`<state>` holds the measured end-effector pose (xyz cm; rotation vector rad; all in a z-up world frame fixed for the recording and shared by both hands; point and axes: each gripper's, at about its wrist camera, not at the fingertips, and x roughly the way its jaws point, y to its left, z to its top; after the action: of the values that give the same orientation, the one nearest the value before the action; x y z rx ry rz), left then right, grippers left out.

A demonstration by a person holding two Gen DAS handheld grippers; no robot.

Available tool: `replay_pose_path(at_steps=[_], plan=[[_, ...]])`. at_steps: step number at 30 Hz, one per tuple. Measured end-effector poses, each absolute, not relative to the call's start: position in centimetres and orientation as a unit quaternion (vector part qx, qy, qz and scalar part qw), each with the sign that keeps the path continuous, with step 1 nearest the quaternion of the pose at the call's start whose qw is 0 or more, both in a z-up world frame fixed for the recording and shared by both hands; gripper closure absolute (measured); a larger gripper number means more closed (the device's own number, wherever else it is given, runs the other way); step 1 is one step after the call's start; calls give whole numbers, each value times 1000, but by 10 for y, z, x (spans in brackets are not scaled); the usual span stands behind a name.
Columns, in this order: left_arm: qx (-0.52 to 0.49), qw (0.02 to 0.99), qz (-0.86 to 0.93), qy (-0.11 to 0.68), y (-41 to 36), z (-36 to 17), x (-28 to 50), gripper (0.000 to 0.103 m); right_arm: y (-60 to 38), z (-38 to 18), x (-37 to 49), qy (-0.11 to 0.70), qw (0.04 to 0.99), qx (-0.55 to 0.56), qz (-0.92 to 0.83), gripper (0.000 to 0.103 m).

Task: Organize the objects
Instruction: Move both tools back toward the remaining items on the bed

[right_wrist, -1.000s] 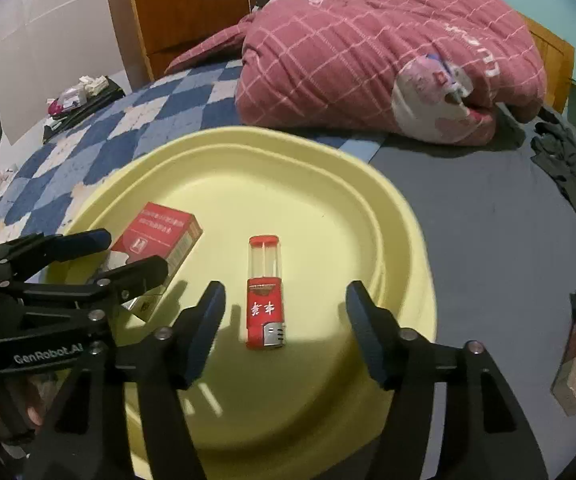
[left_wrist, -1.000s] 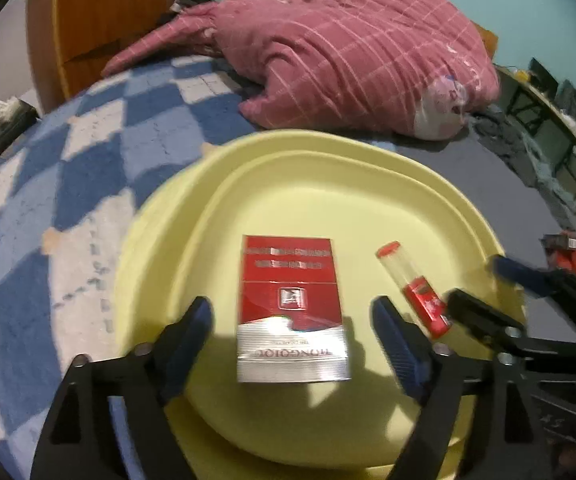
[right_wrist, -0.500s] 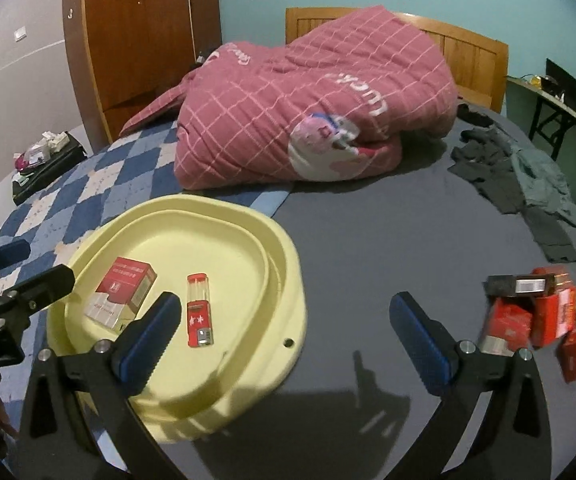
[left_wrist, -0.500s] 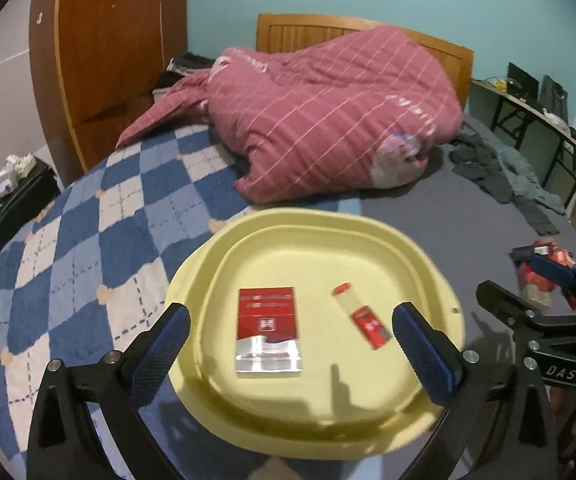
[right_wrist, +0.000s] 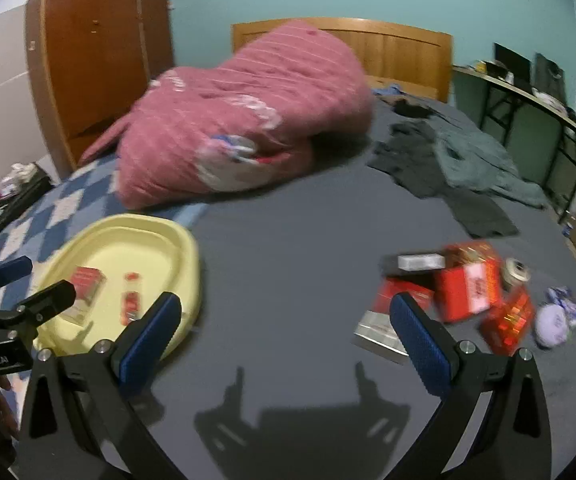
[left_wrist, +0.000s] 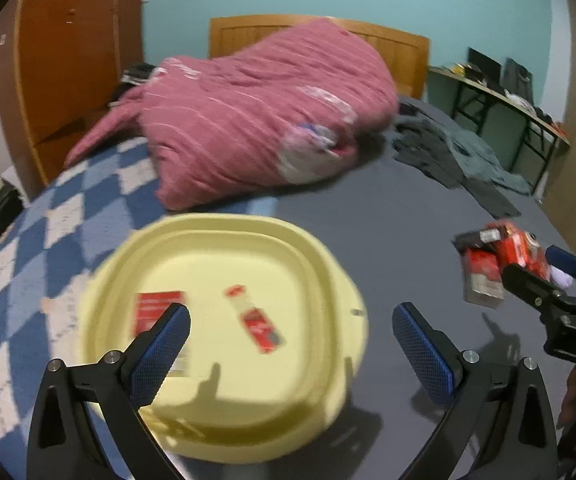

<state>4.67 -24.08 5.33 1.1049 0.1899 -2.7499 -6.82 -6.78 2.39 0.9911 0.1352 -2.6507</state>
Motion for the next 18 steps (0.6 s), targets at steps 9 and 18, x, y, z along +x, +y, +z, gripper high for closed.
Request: replay_pose_path(at_steps=[9,18], plan=[[402,14,-915,41,-159,17,-13,0,57,-3,-77,4,41,386,-921,0],[415,-48,-908,27,-91,-9,-68,0,150,-11,-83,-1,-27,379,-925,0]])
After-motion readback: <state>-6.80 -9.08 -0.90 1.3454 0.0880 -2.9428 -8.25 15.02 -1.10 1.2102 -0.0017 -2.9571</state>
